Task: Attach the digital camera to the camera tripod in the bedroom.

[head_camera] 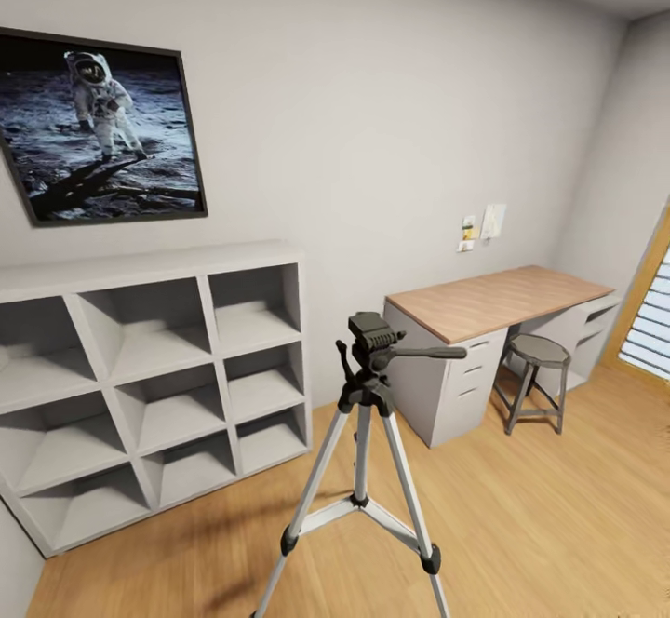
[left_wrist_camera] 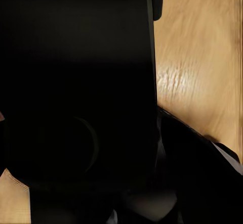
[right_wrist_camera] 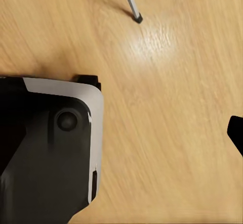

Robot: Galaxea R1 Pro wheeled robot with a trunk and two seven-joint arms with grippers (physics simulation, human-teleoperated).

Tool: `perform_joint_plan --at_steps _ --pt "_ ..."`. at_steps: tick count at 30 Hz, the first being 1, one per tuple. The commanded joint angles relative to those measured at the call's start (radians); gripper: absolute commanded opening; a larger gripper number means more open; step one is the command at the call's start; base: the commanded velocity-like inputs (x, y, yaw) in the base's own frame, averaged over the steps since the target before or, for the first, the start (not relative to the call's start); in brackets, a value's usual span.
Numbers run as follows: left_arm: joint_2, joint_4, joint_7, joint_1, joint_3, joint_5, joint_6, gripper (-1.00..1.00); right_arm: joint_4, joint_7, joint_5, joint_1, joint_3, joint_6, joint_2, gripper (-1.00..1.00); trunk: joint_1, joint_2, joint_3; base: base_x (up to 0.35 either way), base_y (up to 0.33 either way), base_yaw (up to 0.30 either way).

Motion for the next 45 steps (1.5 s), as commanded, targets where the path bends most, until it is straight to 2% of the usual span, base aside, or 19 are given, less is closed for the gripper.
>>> perform_joint_plan --at_steps 1,4,11,45 --pt "0.001 0.0 -0.006 0.0 -0.008 0.008 0.004 -1.0 0.003 0.002 0.01 -0.001 -0.008 -0.004 0.0 1.0 0.0 -0.001 0.0 0.0 0.0 -0.17" --pt "0.001 0.0 -0.032 0.0 -0.008 0.009 0.006 -1.0 0.003 0.002 0.011 -0.001 -0.008 -0.003 -0.001 1.0 0.0 -0.001 0.0 0.0 0.0 -0.103" --pt "-0.001 0.0 -0.048 0.0 -0.008 0.01 0.005 -1.0 0.003 0.003 0.012 -0.001 -0.008 -0.002 -0.003 1.0 0.0 -0.001 0.0 0.0 0.0 -0.031" --pt "-0.003 0.0 -0.045 0.0 -0.009 0.01 0.002 -1.0 0.003 0.007 0.013 -0.001 -0.008 -0.002 -0.004 1.0 0.0 -0.001 0.0 0.0 0.0 0.0"
